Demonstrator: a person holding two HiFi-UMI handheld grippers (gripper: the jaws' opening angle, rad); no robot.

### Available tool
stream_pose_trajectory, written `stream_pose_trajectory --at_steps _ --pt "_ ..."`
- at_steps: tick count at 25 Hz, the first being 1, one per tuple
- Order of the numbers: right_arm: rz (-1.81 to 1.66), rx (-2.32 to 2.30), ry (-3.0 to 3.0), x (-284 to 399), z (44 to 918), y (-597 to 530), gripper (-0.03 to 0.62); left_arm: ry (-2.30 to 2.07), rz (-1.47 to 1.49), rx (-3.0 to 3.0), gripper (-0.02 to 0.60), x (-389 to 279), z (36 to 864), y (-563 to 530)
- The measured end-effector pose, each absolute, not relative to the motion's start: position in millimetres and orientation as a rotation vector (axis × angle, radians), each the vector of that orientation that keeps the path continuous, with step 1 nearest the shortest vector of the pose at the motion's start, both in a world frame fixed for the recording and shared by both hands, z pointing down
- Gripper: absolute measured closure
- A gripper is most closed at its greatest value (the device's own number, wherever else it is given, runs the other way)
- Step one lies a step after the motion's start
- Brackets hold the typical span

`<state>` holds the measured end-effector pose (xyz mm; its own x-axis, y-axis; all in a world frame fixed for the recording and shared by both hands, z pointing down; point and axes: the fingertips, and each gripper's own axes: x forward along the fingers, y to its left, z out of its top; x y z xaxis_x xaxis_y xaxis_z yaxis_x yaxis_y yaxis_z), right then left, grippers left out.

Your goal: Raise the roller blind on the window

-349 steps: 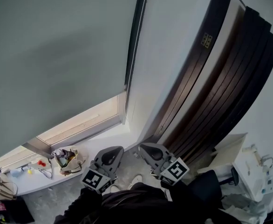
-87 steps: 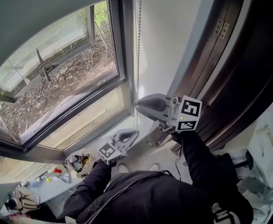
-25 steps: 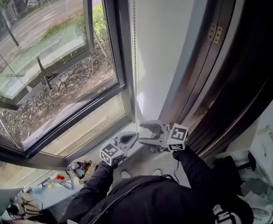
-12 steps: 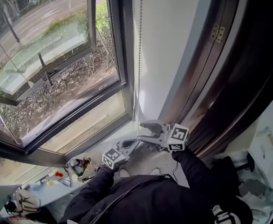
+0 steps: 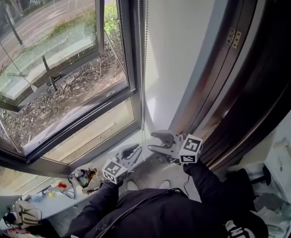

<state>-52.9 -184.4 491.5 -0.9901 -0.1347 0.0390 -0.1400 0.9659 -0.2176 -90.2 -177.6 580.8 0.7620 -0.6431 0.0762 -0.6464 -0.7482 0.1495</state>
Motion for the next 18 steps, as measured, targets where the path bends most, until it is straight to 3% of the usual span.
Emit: stream_pose_trajectory --at_steps 4,12,14,18 --pt "0.345 0.232 -3.103 -55 491 -186 0.395 -1.111 -0.043 2.787 0.525 -109 555 -182" --pt "0.336 0.35 -3.145 -56 487 -192 0.554 -1.13 -0.116 2.782 0.526 -112 521 -173" --pt "0.341 0.401 -3.143 -56 488 -193 0.577 -1.147 -0.128 2.746 0.551 -113 513 -172" --pt "0.349 0.449 -3.101 -62 493 -186 0.586 -1.15 -0.124 2.74 0.575 -110 504 -168"
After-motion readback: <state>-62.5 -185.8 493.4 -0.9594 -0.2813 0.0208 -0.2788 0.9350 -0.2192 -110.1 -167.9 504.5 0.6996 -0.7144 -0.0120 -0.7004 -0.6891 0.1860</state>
